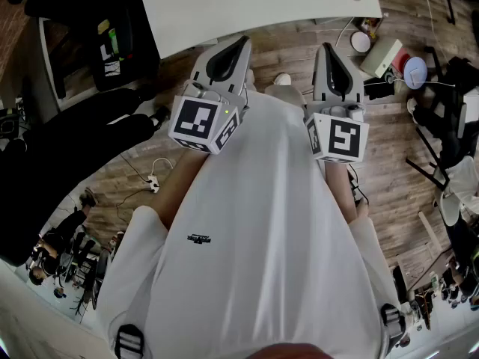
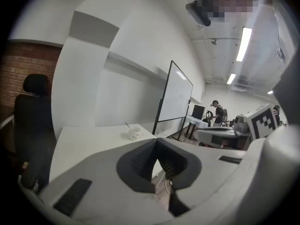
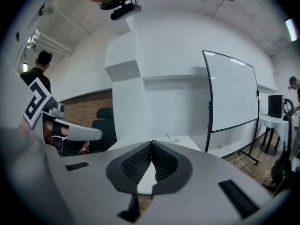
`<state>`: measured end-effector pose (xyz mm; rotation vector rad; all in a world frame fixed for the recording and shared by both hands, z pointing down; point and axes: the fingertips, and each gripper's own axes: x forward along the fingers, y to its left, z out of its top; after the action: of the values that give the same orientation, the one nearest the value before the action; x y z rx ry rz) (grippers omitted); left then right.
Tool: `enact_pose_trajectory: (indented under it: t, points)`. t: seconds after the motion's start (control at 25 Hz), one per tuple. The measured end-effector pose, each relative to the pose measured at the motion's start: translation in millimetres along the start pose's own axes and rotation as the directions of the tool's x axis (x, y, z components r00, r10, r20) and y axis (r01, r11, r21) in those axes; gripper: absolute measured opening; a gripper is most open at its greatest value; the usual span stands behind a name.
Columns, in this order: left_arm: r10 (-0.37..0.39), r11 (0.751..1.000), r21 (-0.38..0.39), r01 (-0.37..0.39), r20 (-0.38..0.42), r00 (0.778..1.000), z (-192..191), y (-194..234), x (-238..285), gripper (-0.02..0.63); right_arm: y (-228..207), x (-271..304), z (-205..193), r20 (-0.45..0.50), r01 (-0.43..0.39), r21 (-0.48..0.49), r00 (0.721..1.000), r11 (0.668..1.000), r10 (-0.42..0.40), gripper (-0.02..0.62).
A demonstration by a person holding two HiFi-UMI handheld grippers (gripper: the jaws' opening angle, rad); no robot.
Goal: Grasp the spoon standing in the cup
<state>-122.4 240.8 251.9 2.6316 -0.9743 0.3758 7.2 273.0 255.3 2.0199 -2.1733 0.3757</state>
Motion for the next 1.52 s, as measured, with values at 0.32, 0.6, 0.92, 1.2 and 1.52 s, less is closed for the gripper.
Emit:
enact_pose_trajectory:
  t: [0.32,0.6,0.92,1.2,1.52]
  points:
    - [-0.042,0.999,0.001,0.042,0.005,0.999,4.1,-10.2,-3.1,-0.005,-0.3,-9.3,3.3,-0.022,0.036,-0.011,0.999,0.999,-0.036,0.003]
    - [-0.063,0.998,-0.016,0.063,0.005,0.998,2.9,-20.1,4.4,-0.005,-6.0,-22.3,5.1,-0.038,0.059,-0.014,0.998,0.998,-0.059,0.005]
    - [-0.038,0.999,-0.008,0.038,0.007,0.999,-4.9,-69.6,22.7,-0.005,-58.7,-57.7,-12.7,-0.038,0.045,0.01,0.998,0.999,-0.044,0.005]
    - [-0.017,1.0,-0.014,0.017,-0.015,1.0,-9.5,-95.6,36.5,-0.005,-96.9,-63.7,-9.6,-0.024,0.06,0.023,0.998,0.998,-0.059,0.005]
    - [-0.003,0.999,-0.045,0.002,-0.027,1.0,-0.8,-53.5,85.2,-0.005,-107.4,1.6,0.0,-0.034,0.034,0.018,0.999,0.999,-0.034,0.005]
